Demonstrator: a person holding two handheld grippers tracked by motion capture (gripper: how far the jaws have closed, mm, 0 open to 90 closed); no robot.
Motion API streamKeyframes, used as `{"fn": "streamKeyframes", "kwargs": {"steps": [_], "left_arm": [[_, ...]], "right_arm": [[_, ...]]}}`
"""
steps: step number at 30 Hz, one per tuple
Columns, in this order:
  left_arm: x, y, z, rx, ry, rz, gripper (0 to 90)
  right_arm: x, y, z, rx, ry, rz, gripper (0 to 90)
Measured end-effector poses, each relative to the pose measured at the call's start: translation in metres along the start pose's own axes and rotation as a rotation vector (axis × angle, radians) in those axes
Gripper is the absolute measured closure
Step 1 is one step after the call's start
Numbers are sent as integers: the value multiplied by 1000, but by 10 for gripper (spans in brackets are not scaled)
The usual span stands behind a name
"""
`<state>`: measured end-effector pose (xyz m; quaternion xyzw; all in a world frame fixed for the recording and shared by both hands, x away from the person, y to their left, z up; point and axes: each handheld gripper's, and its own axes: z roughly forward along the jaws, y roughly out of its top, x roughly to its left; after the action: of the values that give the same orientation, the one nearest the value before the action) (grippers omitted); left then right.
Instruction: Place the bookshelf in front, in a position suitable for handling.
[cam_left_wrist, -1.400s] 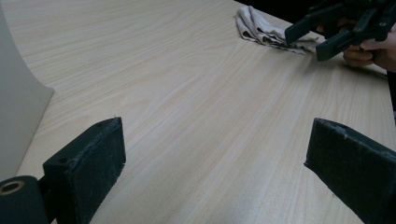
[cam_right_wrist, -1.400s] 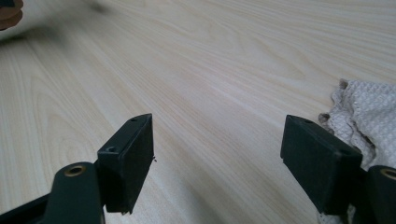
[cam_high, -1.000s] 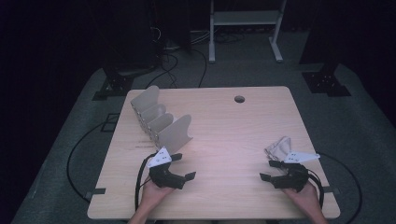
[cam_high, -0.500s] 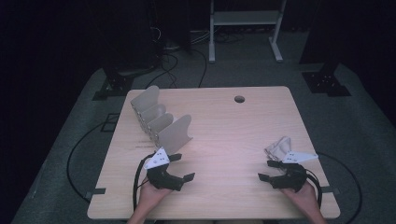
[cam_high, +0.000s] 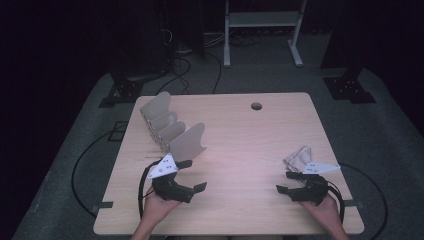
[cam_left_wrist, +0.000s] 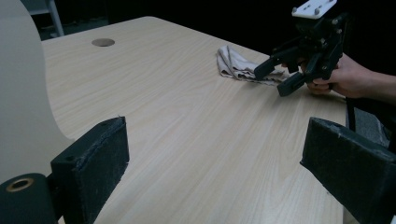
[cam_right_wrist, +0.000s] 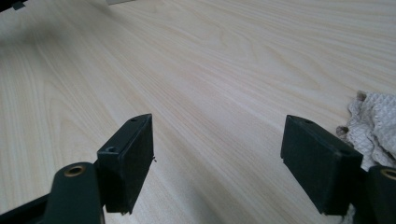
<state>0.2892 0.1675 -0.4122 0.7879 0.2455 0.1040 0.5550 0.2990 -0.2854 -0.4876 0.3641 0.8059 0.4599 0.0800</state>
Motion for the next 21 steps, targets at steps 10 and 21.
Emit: {"fn": "streamKeyframes", "kwargs": {"steps": [10,21], "left_arm": [[9,27,-20,-6,29,8,69],[20,44,-36,11,83,27,70]], "right_arm": [[0,1,5,19,-8,-12,251],[2,4,2,13,-8,-27,250]]}}
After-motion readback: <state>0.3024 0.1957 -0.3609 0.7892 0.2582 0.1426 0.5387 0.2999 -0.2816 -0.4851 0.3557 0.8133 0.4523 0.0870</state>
